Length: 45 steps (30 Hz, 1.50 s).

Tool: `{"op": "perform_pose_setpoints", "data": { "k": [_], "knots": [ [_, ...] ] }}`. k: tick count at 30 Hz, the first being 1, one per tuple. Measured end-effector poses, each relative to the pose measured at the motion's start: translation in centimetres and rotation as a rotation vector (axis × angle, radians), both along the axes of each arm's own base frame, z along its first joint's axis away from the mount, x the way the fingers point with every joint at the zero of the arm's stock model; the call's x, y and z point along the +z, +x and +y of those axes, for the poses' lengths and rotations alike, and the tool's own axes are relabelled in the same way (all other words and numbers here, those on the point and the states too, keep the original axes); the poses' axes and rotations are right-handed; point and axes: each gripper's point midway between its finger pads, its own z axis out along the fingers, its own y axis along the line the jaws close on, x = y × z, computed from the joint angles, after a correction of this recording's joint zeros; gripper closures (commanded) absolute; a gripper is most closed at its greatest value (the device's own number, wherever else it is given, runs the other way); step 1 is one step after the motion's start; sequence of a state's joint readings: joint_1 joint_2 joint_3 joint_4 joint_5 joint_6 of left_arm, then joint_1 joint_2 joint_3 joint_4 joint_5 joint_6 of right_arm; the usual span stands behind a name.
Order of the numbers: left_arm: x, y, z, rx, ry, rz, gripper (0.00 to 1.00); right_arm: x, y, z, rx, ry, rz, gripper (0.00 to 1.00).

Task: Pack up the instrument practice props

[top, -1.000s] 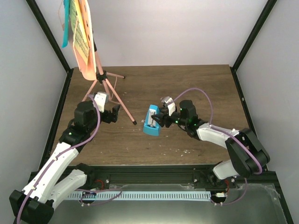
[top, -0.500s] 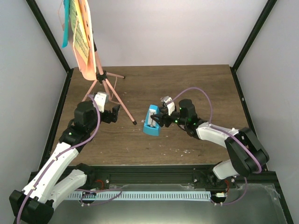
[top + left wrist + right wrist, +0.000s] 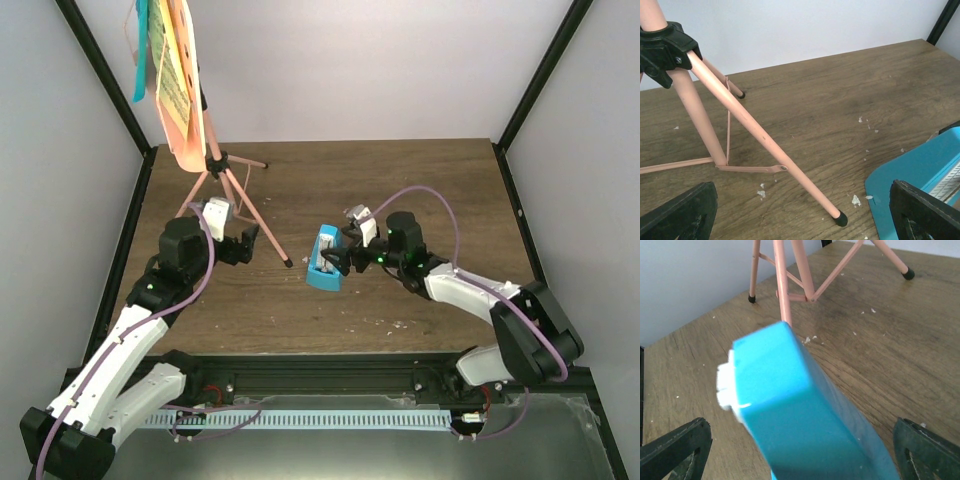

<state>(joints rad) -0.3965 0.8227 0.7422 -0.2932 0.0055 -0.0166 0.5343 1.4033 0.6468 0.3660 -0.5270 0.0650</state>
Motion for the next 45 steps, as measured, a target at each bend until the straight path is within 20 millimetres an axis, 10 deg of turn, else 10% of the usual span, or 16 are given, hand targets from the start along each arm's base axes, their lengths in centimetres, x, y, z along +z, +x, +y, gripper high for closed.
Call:
{"op": "perform_pose_setpoints", "data": {
  "k": [14, 27, 37, 45],
  "knots": [
    [0.8, -1.2, -2.1, -0.138, -0.039, -0.017, 0.05, 4.8, -1.7, -4.5, -0.189, 0.038, -0.09, 0.0],
    [-0.6, -0.2, -5.8, -0.183, -0.277, 0.166, 0.0, -0.5, 1.1, -13.9, -0.605, -0.012, 0.154, 0.0],
    [-4.0, -0.9, -14.4, -0.381, -0.174, 0.269, 0.0, -1.2, 0.2, -14.2, -0.614, 0.025, 0.208, 0.0],
    [-7.5, 0.1, -16.1, -0.421, -0.023, 0.259, 0.0, -2.4, -0.3, -13.9, -0.599, 0.022, 0.252, 0.0]
  ]
}}
